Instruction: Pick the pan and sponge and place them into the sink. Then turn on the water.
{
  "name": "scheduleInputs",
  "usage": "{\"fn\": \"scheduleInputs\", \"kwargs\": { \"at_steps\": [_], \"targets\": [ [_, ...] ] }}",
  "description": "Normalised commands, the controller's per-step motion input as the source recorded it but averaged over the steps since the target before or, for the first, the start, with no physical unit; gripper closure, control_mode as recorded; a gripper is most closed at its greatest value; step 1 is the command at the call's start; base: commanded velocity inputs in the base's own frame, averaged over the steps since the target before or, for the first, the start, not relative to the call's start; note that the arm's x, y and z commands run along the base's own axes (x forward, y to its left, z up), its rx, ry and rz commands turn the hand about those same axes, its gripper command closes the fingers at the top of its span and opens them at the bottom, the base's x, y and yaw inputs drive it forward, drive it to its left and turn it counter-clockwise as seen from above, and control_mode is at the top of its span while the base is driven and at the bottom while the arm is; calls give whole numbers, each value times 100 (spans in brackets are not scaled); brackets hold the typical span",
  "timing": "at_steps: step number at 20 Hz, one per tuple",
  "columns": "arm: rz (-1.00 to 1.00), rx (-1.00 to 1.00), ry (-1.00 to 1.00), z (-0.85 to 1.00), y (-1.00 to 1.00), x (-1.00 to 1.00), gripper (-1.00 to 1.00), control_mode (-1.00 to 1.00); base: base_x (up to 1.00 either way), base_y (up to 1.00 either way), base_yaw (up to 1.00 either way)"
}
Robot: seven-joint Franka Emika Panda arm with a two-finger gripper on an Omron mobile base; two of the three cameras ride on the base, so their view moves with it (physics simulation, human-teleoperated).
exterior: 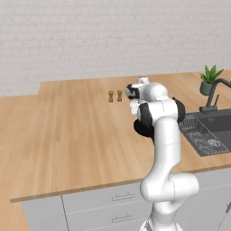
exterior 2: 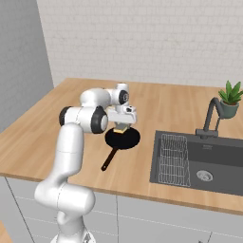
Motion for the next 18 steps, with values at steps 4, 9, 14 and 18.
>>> {"fn": "scheduleInputs", "kwargs": {
  "at_steps": [4, 9, 14, 18],
  "targets": [
    [-3, 0, 0, -9, 0, -26, 100, -100, 0, 0, 0],
    [-6, 0, 0, -18, 0, -41, 100, -100, 0, 0, 0],
    [-9, 0, 0, -30, 0, -14, 100, -100, 0, 0, 0],
    [-9, 0, 0, -32, 0, -2, 100, -100, 0, 0, 0]
  ]
}}
